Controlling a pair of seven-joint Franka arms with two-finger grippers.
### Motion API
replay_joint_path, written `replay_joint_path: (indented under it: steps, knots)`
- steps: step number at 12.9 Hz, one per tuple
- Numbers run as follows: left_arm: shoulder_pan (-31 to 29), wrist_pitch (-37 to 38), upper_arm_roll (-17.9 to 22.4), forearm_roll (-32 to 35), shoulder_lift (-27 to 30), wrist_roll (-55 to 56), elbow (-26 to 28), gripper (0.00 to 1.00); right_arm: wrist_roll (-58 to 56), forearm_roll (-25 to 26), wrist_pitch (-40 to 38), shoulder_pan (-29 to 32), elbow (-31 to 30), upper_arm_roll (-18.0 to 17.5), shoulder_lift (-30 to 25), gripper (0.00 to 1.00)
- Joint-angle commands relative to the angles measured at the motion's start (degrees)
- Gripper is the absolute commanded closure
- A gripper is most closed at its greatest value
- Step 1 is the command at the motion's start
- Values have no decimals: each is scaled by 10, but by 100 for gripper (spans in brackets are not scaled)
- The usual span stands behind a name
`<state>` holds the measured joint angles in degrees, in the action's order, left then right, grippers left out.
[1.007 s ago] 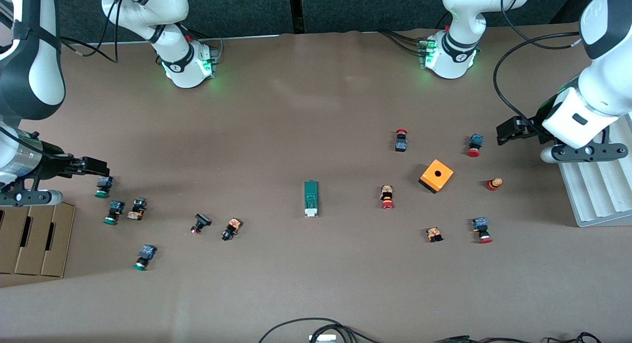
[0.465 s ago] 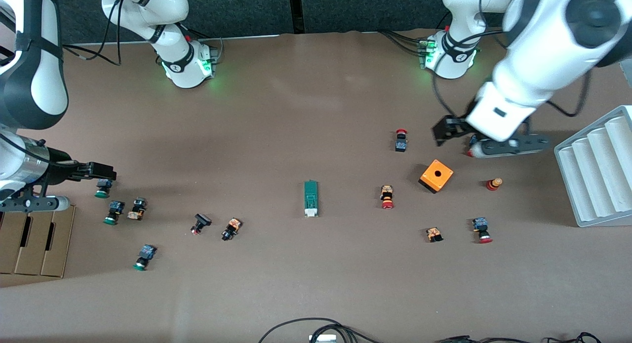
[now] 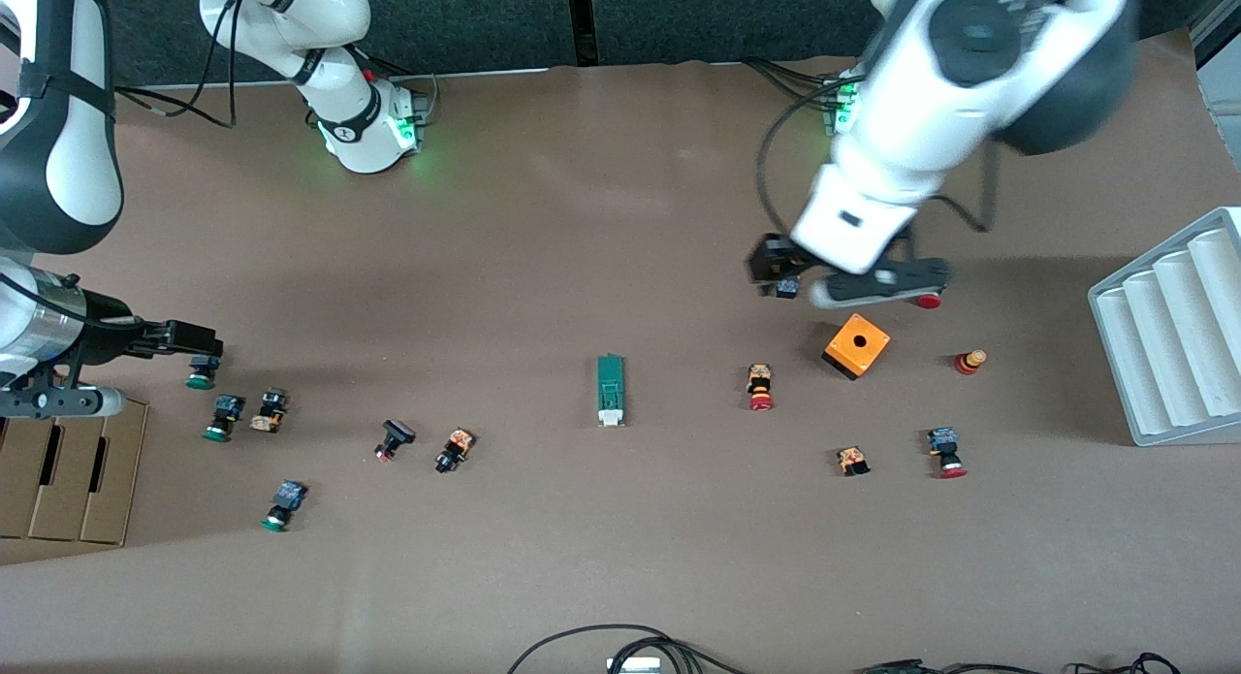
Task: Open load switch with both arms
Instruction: 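Move the left gripper over the green load switch and grasp its base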
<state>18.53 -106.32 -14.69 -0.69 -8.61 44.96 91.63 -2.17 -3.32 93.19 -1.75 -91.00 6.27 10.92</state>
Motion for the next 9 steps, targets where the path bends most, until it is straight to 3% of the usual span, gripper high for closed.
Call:
replay_joint_path:
  steps: [1,2,4,5,9]
  knots:
    - [52,-43,5,53,-36,73,-11,2,-1,-13,2,3,13,1,9,1]
    - [62,-64,5,71,-48,90,-10,2,3,-19,2,3,13,1,9,1]
    - [99,-119,6,98,-80,145,-9,2,-3,-90,2,29,13,19,11,1]
    - [115,-138,6,127,-95,183,-9,2,-4,-101,2,32,13,20,14,1]
    - [161,-183,6,251,-141,300,-8,2,-1,-93,-3,27,13,19,14,1]
